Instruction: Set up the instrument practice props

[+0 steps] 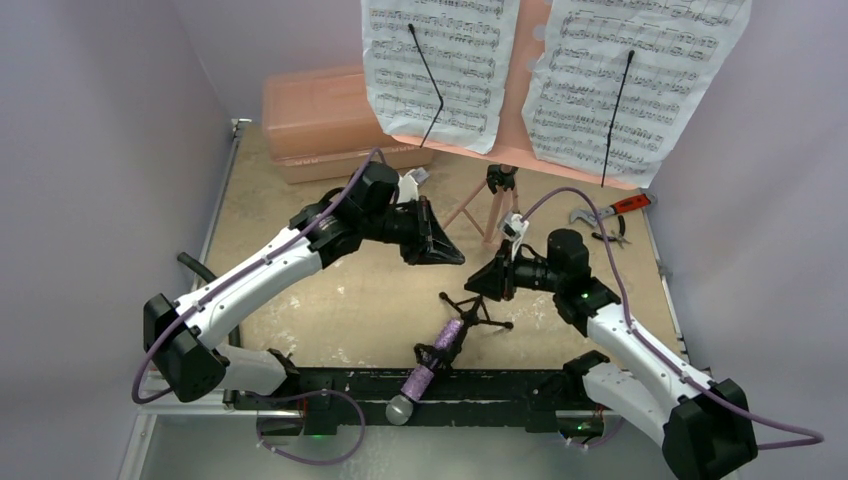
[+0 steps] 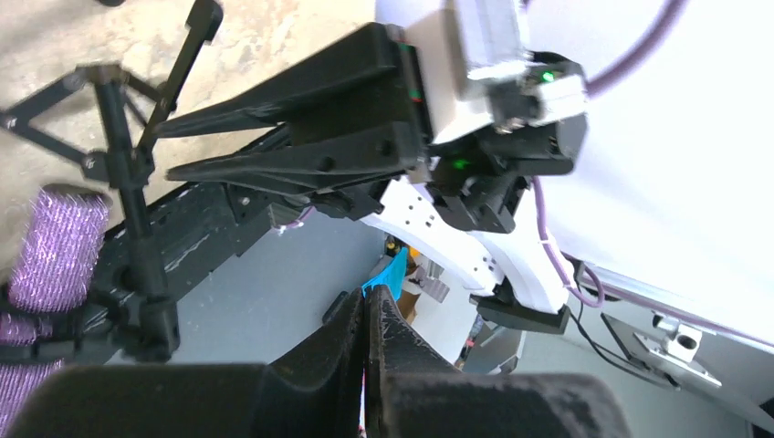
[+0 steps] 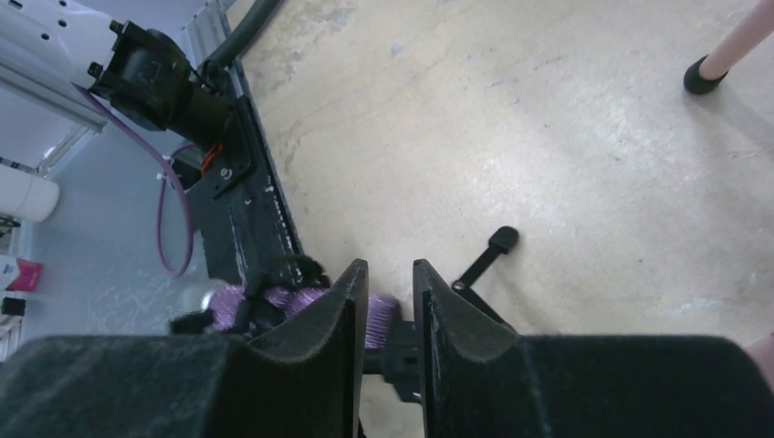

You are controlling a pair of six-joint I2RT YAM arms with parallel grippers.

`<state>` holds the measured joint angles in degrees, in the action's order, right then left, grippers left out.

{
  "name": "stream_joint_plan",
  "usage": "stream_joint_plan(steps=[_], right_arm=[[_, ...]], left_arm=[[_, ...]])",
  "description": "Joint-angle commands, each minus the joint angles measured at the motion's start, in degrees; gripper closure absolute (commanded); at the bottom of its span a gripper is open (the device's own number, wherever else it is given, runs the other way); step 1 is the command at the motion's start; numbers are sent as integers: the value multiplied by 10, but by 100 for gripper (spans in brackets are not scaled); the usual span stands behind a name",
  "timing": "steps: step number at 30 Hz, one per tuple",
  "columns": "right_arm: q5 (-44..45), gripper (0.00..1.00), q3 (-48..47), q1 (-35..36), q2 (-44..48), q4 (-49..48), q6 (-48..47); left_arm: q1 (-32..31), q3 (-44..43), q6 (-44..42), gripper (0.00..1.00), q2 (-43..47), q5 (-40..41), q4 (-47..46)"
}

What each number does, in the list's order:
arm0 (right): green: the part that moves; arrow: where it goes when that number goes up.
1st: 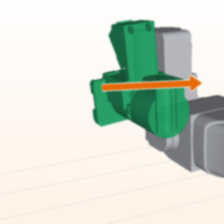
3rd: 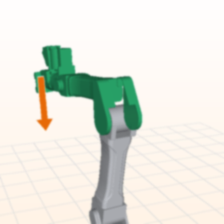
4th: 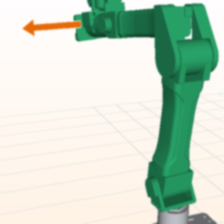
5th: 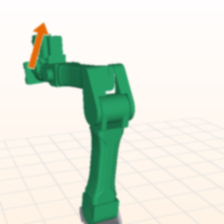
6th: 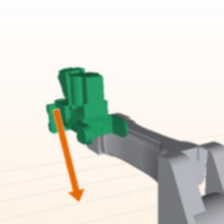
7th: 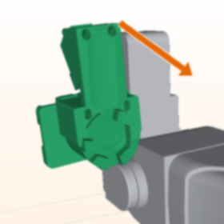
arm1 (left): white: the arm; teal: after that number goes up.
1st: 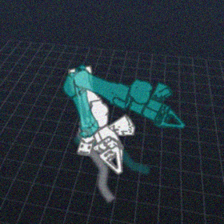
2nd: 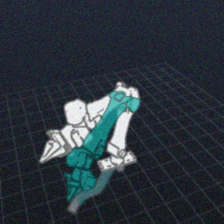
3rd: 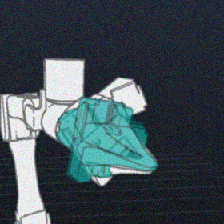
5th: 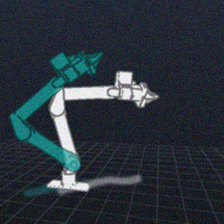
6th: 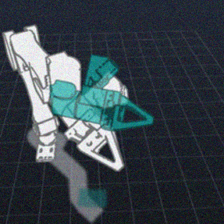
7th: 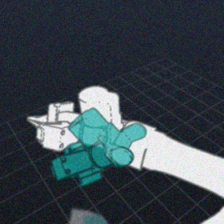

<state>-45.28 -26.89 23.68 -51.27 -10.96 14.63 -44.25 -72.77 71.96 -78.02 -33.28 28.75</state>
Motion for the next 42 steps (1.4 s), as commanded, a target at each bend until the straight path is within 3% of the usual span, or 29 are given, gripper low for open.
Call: stream_joint_plan(steps=[1, 4, 7, 13, 18, 23, 27, 36, 42], right_arm=[[-16, 73, 8, 3, 2, 17, -23], [-8, 73, 13, 3, 3, 18, -24], [-1, 72, 12, 3, 4, 20, -25], [9, 66, 9, 3, 12, 26, -27], [-1, 58, -2, 3, 17, 28, -34], [-1, 38, -19, 4, 51, 47, -54], [-26, 30, -13, 5, 83, 55, -81], [-48, 24, -26, 26, 83, 64, -114], [-83, 22, -46, 51, 83, 48, -141]], left_arm=[[2, -13, 32, 100, 21, -19, -48], [2, 2, 20, 100, 21, -19, -38], [2, 8, -45, 99, 26, -9, -11], [-16, -17, -268, 61, 30, 84, 180], [-111, 29, -364, 47, 59, 189, 203], [-116, 102, -317, 39, 110, 236, 173], [-116, 168, -290, 36, 150, 231, 140], [-116, 250, -289, 29, 216, 225, 96], [-116, 257, -423, 32, 222, 199, 66]])
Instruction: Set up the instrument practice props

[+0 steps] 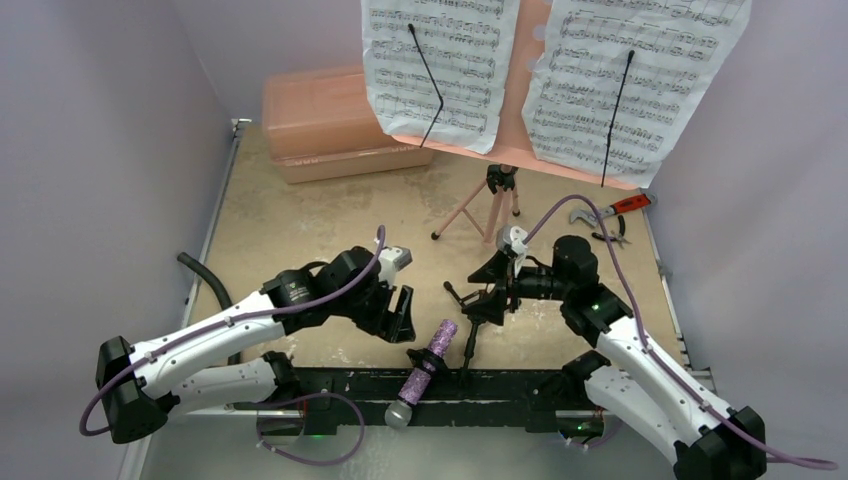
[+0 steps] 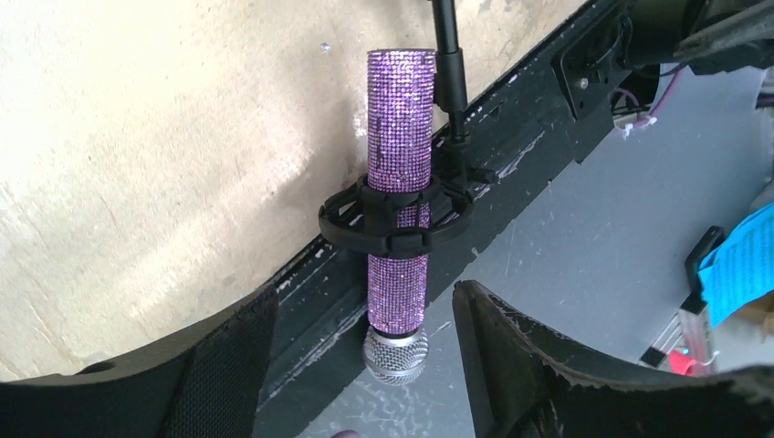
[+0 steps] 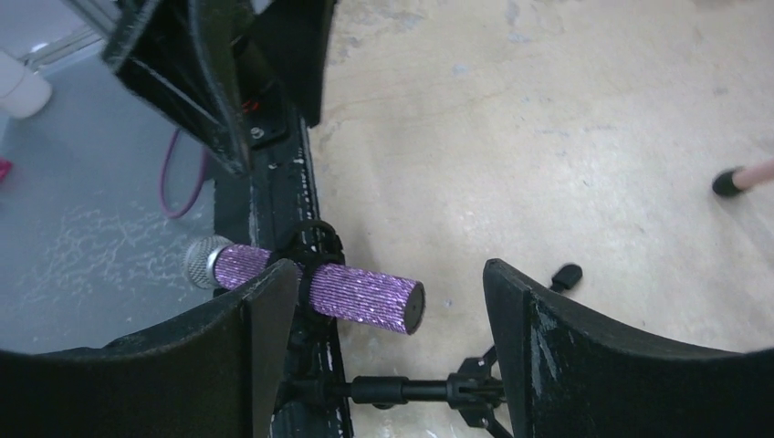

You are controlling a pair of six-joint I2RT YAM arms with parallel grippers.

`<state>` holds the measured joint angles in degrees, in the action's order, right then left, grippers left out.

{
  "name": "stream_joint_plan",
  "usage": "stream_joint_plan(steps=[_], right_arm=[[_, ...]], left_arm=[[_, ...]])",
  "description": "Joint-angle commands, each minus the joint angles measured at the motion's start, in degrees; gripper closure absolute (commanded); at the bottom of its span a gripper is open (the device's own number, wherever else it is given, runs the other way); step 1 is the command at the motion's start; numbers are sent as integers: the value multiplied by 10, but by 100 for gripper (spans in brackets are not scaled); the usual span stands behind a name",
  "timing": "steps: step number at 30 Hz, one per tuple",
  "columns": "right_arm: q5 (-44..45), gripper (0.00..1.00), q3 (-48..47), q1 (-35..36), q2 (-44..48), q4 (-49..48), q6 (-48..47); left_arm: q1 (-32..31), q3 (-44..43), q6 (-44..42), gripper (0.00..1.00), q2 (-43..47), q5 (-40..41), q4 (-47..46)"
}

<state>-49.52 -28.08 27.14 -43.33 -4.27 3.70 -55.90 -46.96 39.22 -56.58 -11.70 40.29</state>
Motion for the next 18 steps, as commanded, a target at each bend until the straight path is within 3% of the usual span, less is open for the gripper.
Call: stream_joint_plan(steps=[1, 5, 8, 13, 18], right_arm=[[-42, 22, -35, 23, 2, -20, -34], [-33, 22, -37, 51, -9, -14, -57], [-22, 22, -40, 61, -13, -15, -56], [14, 22, -43, 62, 2, -18, -42], [53, 22, -50, 62, 29, -17, -18]], left_arm=[[0, -3, -125, 33, 7, -25, -56], [1, 5, -191, 37, 9, -89, -132], [-5, 30, -276, 43, 8, -189, -211], [-15, -17, -530, 43, -24, -192, -100], [-21, -30, -708, 43, -65, -185, -35]])
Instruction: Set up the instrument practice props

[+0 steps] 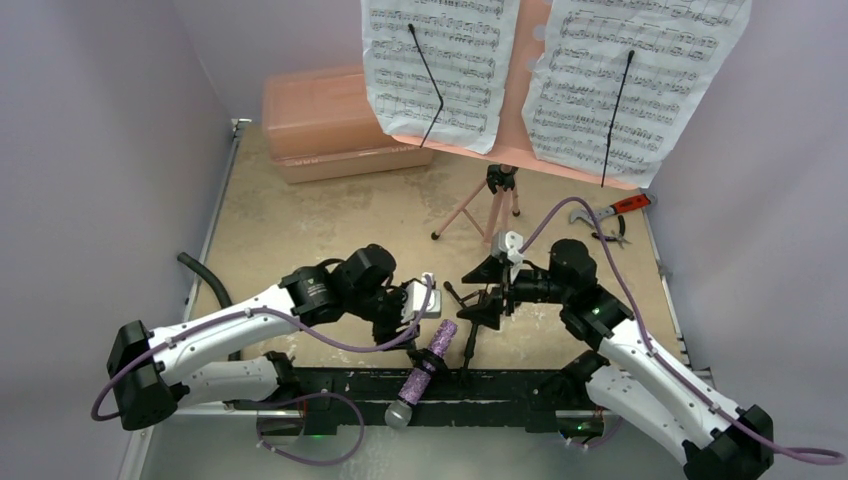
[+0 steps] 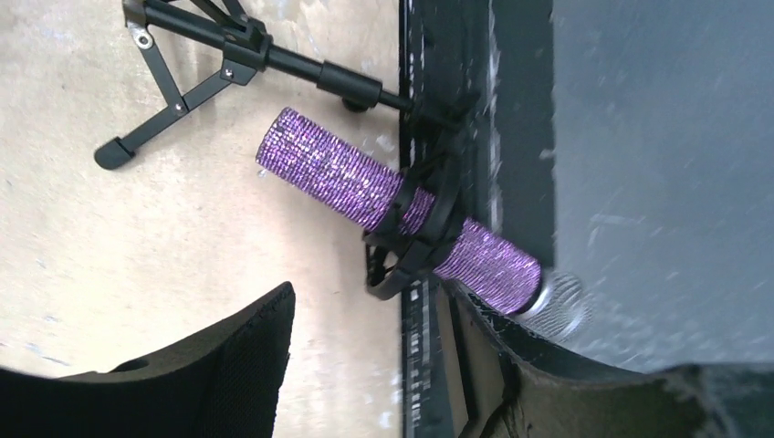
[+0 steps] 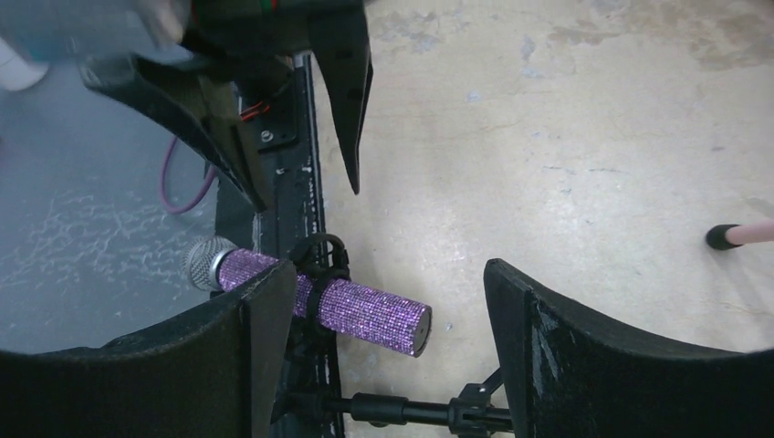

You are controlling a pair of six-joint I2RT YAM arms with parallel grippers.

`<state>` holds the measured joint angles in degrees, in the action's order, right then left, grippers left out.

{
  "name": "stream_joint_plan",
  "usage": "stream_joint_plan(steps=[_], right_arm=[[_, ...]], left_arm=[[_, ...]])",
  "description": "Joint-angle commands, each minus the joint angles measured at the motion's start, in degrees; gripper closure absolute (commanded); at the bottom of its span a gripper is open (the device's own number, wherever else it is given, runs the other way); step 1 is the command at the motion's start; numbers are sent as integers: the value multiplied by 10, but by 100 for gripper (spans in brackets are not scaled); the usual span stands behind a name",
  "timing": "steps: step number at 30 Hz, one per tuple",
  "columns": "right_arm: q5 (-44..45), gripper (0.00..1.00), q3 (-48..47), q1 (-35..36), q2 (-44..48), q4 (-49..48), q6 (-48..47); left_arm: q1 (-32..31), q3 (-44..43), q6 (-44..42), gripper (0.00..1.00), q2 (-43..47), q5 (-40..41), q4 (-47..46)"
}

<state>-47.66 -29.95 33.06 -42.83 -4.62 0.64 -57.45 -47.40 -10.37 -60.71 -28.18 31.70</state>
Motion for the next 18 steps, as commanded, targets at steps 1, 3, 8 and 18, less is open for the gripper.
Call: stream_joint_plan(steps=[1, 3, 8, 18], right_arm=[[41, 22, -34, 3, 28, -10, 13], [52, 22, -40, 3, 36, -3, 18], [101, 22, -48, 2, 57, 25, 27], [252, 21, -59, 3, 95, 82, 42]], left_arm=[[-8, -25, -235, 43, -28, -21, 51], [-13, -24, -276, 43, -33, -30, 47], [-45, -19, -285, 43, -55, -43, -7], [-153, -28, -194, 48, -138, 22, -74]])
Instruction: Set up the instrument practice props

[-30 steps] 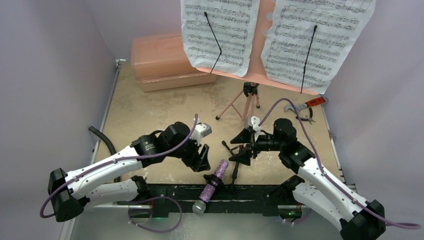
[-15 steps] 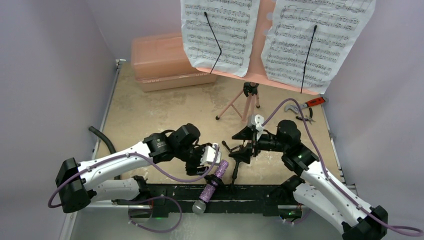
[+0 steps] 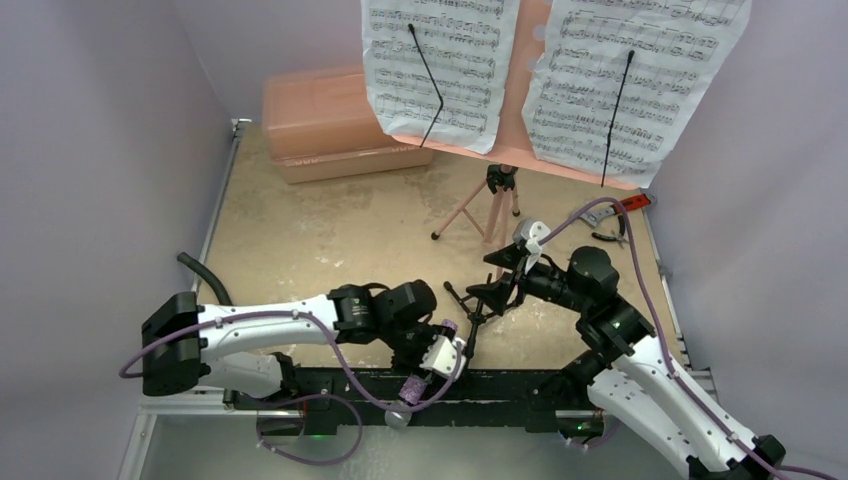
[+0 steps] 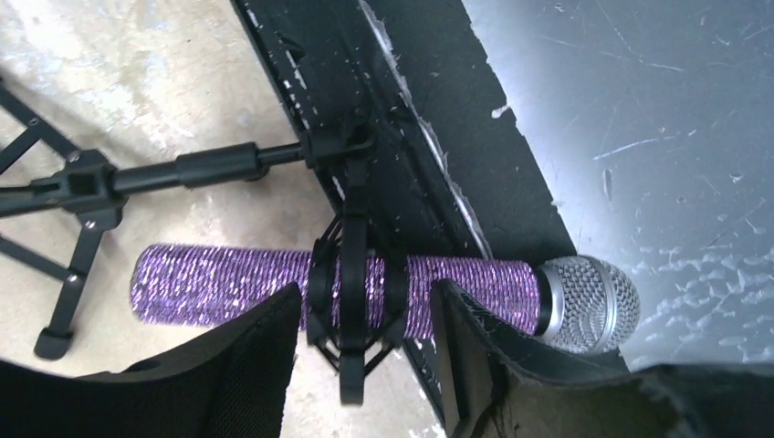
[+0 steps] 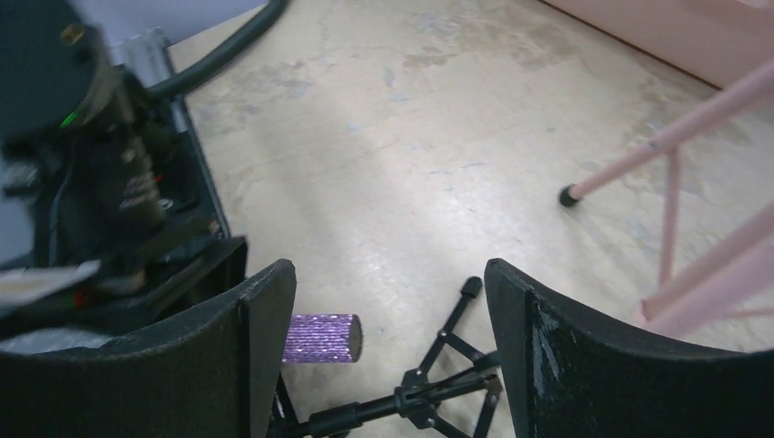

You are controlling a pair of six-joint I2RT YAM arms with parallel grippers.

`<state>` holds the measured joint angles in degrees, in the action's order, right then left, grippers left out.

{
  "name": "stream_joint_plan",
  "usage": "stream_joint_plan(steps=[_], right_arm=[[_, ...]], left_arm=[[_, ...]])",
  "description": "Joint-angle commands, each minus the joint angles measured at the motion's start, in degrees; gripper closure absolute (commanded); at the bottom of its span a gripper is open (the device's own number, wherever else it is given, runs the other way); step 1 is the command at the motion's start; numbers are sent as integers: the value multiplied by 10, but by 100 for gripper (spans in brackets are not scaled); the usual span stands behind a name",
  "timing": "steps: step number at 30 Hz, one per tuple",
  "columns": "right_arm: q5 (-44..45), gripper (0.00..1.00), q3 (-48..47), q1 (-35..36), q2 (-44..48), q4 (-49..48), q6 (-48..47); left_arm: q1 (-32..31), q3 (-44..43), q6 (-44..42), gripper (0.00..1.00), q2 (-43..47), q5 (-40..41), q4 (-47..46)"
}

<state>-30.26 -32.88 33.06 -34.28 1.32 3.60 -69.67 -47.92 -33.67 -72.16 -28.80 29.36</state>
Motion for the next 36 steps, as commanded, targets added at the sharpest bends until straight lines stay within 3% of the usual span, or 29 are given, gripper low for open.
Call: stream_joint_plan(steps=[1, 6, 13, 17, 24, 36], right_arm=[[82, 21, -30, 3, 10, 24, 12], [84, 21, -33, 2, 9, 27, 14], [81, 21, -39, 3, 6, 29, 8], [92, 21, -42, 3, 4, 34, 7], [128, 21, -58, 2, 4, 38, 15], [138, 21, -97, 2, -11, 13, 35]], left_arm=[[-40, -24, 53, 49, -32, 43, -57], [-73, -39, 88, 61, -66, 139, -63], [-80, -55, 110, 100, -78, 186, -37], [-80, -64, 126, 100, -70, 188, -21], [-80, -123, 271, 100, -70, 205, 14], [-71, -109, 436, 100, 28, 176, -93]])
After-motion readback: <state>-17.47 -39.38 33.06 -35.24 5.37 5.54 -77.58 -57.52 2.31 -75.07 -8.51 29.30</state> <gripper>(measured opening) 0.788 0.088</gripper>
